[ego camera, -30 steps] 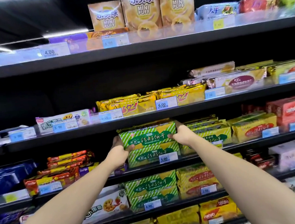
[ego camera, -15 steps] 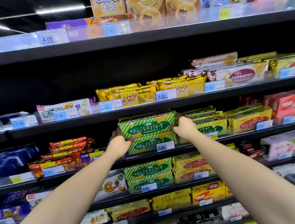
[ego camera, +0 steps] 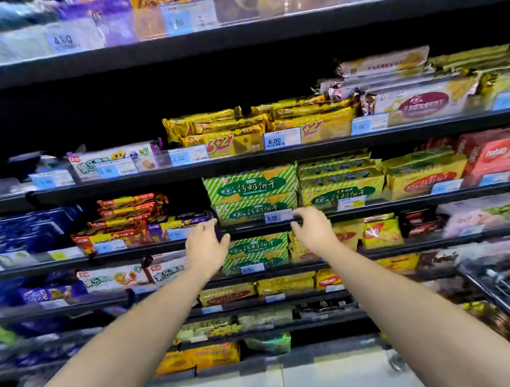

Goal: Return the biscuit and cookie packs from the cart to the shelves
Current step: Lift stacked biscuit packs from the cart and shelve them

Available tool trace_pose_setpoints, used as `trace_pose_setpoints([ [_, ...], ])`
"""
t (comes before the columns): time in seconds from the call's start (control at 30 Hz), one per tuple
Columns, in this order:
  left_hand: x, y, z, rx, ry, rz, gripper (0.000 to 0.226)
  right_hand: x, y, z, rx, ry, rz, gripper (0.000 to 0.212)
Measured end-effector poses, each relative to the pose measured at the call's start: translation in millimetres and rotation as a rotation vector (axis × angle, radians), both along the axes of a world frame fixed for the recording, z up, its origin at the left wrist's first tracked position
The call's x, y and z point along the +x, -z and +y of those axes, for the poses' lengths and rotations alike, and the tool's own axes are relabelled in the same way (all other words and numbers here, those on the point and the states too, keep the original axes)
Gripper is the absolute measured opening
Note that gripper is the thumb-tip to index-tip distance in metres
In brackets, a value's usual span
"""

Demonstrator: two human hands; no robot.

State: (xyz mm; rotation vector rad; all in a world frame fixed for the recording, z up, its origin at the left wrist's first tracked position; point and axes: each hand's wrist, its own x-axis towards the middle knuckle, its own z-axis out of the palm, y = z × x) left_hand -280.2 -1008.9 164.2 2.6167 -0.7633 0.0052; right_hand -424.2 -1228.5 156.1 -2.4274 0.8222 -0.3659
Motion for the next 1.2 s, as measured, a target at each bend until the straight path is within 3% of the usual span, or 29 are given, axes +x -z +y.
trace_pose_setpoints([
  [0.2, -28, 31, 56, 0.163, 0.117, -0.021, 0.042, -13, 22, 56, -0.095, -0.153, 0.209, 0.037],
  [0.5, -41, 75, 218, 0.369, 0.146, 0.055, 0.047, -2, 32, 199, -0.189, -0.359, 0.488, 0.045],
  [0.77, -48, 83, 443, 0.449, -0.086, 0.114, 0.045, 58, 46, 413, -0.268, -0.669, 0.539, 0.048],
  [1.03, -38, 75, 618, 0.352, -0.366, 0.224, 0.041, 125, 41, 601, -0.337, -0.974, 0.488, 0.021],
  [1.2, -28, 80, 695, 0.325, -0.519, 0.295, 0.044, 173, 50, 687, -0.307, -1.075, 0.495, 0.041],
])
